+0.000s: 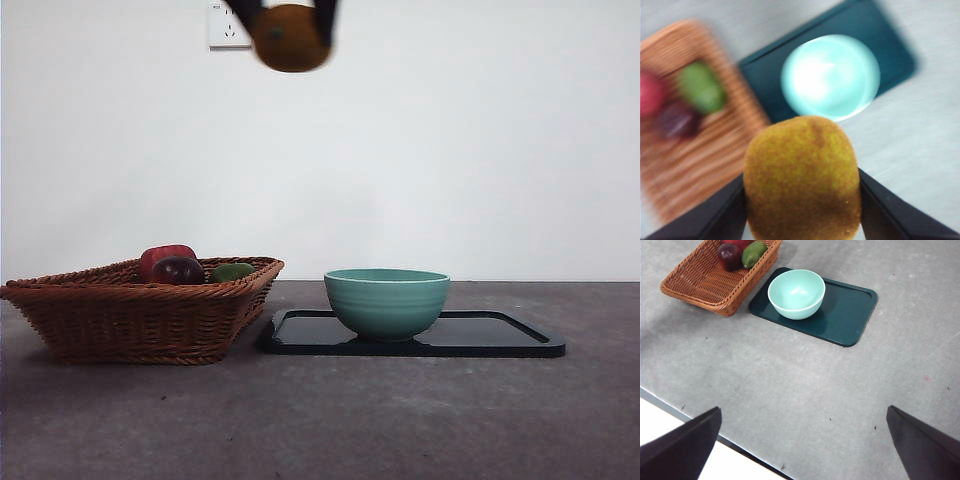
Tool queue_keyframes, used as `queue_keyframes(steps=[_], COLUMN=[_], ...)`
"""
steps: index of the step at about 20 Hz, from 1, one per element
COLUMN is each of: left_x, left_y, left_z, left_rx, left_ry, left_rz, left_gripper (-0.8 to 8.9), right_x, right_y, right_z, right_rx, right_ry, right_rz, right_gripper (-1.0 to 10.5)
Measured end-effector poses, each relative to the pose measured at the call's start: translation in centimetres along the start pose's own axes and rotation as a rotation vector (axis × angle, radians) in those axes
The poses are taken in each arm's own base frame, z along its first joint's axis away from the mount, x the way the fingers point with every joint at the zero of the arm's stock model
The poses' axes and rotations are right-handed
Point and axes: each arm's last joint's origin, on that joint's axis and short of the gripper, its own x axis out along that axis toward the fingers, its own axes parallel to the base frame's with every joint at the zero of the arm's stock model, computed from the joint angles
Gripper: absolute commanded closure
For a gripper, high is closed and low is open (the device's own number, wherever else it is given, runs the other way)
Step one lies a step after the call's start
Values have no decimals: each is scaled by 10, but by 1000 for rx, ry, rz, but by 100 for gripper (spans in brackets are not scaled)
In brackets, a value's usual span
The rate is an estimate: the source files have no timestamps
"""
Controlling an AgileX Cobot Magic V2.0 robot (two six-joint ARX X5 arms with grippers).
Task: Pick up the wifruite, put it on the bowl, pick up the plate, put it on desk
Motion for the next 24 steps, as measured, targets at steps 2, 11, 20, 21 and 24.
queue_keyframes(steps=[2,11,20,21,24], left_x=[-6,41,113,116,130], left_y=[9,51,88,91,96], left_z=[-16,-74,-87,-86,-84], left_rx=[-38,-224,-441,-453,-464], left_ry=[18,104,61,56,66], left_rz=[50,168,93,98,98], left_gripper=[572,573,573,573,572], right_x=[0,0,0,0,0], right_y=[0,0,0,0,0], right_z=[0,0,0,0,0], right_rx=[0,0,0,0,0], right_ry=[0,0,0,0,0], right_rz=[0,0,1,0,0], right_gripper=[349,349,349,349,349])
